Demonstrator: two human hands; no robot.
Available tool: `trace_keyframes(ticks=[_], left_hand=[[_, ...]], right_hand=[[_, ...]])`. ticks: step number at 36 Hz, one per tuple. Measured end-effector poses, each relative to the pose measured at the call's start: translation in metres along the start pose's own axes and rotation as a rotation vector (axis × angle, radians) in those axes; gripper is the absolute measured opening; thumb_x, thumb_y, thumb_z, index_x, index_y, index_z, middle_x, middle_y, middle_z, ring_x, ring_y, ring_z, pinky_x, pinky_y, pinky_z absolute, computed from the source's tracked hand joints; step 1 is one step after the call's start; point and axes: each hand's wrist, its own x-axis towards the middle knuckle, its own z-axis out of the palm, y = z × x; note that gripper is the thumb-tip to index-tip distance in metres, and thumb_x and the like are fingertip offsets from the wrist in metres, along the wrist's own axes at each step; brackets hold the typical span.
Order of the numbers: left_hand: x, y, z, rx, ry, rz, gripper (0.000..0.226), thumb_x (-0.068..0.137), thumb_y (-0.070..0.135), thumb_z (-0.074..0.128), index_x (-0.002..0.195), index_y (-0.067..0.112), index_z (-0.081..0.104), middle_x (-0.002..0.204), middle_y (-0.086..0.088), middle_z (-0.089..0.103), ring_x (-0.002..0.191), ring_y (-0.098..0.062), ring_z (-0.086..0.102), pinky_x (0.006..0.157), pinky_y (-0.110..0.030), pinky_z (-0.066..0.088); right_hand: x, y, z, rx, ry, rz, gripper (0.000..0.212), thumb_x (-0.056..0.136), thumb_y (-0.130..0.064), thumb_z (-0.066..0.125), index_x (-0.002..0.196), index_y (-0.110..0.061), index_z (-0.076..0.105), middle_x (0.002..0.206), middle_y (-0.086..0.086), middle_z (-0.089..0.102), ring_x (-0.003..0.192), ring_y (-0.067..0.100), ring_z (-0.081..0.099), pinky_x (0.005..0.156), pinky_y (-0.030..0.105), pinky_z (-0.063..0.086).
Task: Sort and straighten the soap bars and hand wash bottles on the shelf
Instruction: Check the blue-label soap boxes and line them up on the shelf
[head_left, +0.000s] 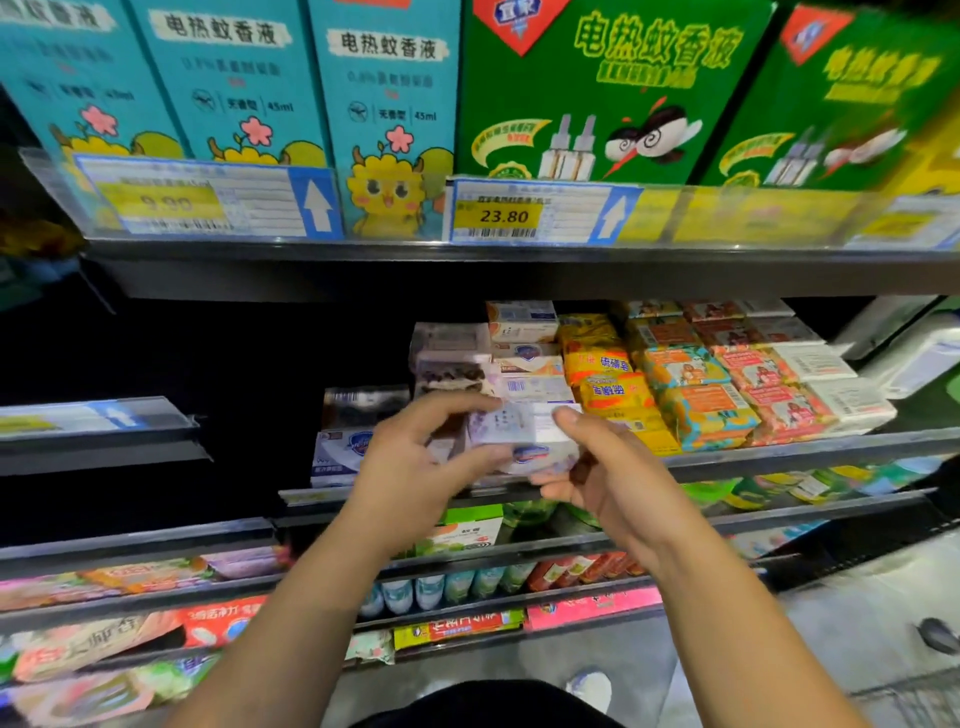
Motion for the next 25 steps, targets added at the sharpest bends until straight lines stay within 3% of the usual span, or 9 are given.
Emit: trace_keyframes(ticks=[3, 5, 7, 11, 14, 16, 19, 23, 25], left_hand=[[0.002, 0.010, -0.002, -0.330, 0.095, -0.106, 0.018, 0.081, 0.029, 0.076, 0.096, 0.034, 0.067, 0.091, 0.005, 0.072, 0.089, -0.008, 0.069, 0.074, -0.025, 0.058], [0.002, 0.015, -0.002, -0.407, 0.149, -0.141, 0.015, 0.080, 0.026, 0.072, 0.094, 0.026, 0.067, 0.087, 0.007, 0.073, 0.086, -0.008, 0.070, 0.070, -0.023, 0.058], [0.002, 0.018, -0.001, -0.441, 0.155, -0.169, 0.016, 0.080, 0.025, 0.068, 0.096, 0.022, 0.066, 0.093, 0.012, 0.073, 0.091, -0.007, 0.071, 0.073, -0.021, 0.057], [-0.003, 0.014, -0.015, -0.385, -0.044, -0.126, 0.017, 0.087, 0.031, 0.076, 0.102, 0.037, 0.071, 0.115, 0.021, 0.067, 0.106, -0.003, 0.063, 0.081, -0.027, 0.058], [-0.008, 0.010, -0.033, -0.251, -0.325, -0.013, 0.059, 0.069, 0.045, 0.085, 0.124, 0.043, 0.064, 0.149, 0.023, 0.043, 0.140, -0.009, 0.041, 0.101, -0.037, 0.051], [-0.006, 0.011, -0.039, 0.046, -0.301, 0.102, 0.063, 0.071, 0.053, 0.080, 0.128, 0.055, 0.055, 0.154, 0.029, 0.032, 0.146, -0.007, 0.030, 0.111, -0.043, 0.042], [-0.003, 0.014, -0.038, 0.180, -0.098, 0.157, 0.048, 0.075, 0.054, 0.073, 0.120, 0.058, 0.058, 0.147, 0.026, 0.043, 0.137, -0.008, 0.043, 0.106, -0.041, 0.046], [-0.010, 0.016, -0.032, -0.154, 0.019, -0.029, 0.045, 0.076, 0.047, 0.070, 0.117, 0.039, 0.056, 0.115, 0.017, 0.067, 0.110, -0.005, 0.064, 0.085, -0.023, 0.056], [-0.011, 0.019, -0.031, -0.287, 0.054, -0.078, 0.039, 0.082, 0.036, 0.076, 0.115, 0.029, 0.057, 0.107, 0.019, 0.070, 0.102, -0.004, 0.067, 0.078, -0.017, 0.054]], right_hand=[[-0.005, -0.001, 0.006, -0.018, -0.084, 0.005, 0.041, 0.082, -0.041, 0.072, 0.114, -0.016, 0.070, 0.111, 0.008, 0.075, 0.100, 0.020, 0.072, 0.085, 0.035, 0.058], [-0.007, -0.002, 0.011, -0.070, -0.098, -0.019, 0.035, 0.085, -0.028, 0.074, 0.117, -0.015, 0.068, 0.114, 0.008, 0.075, 0.110, 0.023, 0.070, 0.097, 0.039, 0.053], [-0.007, -0.004, 0.015, -0.097, -0.055, -0.073, 0.034, 0.082, -0.018, 0.072, 0.116, -0.012, 0.068, 0.114, 0.012, 0.074, 0.110, 0.030, 0.069, 0.097, 0.043, 0.054], [-0.009, -0.009, 0.021, 0.048, 0.008, -0.111, 0.039, 0.075, -0.020, 0.071, 0.114, -0.020, 0.065, 0.105, 0.004, 0.075, 0.088, 0.024, 0.073, 0.061, 0.032, 0.058], [-0.012, -0.014, 0.019, 0.105, -0.013, -0.091, 0.026, 0.080, -0.024, 0.067, 0.106, -0.024, 0.067, 0.113, 0.009, 0.074, 0.085, 0.026, 0.072, 0.050, 0.027, 0.053], [-0.014, -0.017, 0.018, 0.086, -0.031, -0.068, 0.017, 0.081, -0.026, 0.066, 0.098, -0.026, 0.070, 0.115, 0.012, 0.073, 0.083, 0.026, 0.071, 0.046, 0.024, 0.051], [-0.016, -0.017, 0.018, 0.120, -0.127, -0.010, 0.023, 0.083, -0.034, 0.068, 0.103, -0.024, 0.073, 0.113, 0.017, 0.071, 0.068, 0.022, 0.069, 0.042, 0.019, 0.051], [-0.017, -0.013, 0.016, 0.141, -0.328, -0.004, 0.076, 0.068, -0.042, 0.090, 0.133, -0.019, 0.058, 0.127, 0.021, 0.066, 0.089, 0.031, 0.072, 0.070, 0.029, 0.062], [-0.015, -0.009, 0.019, -0.006, -0.275, -0.047, 0.067, 0.068, -0.034, 0.091, 0.127, -0.023, 0.063, 0.125, 0.012, 0.069, 0.106, 0.031, 0.069, 0.084, 0.034, 0.061]])
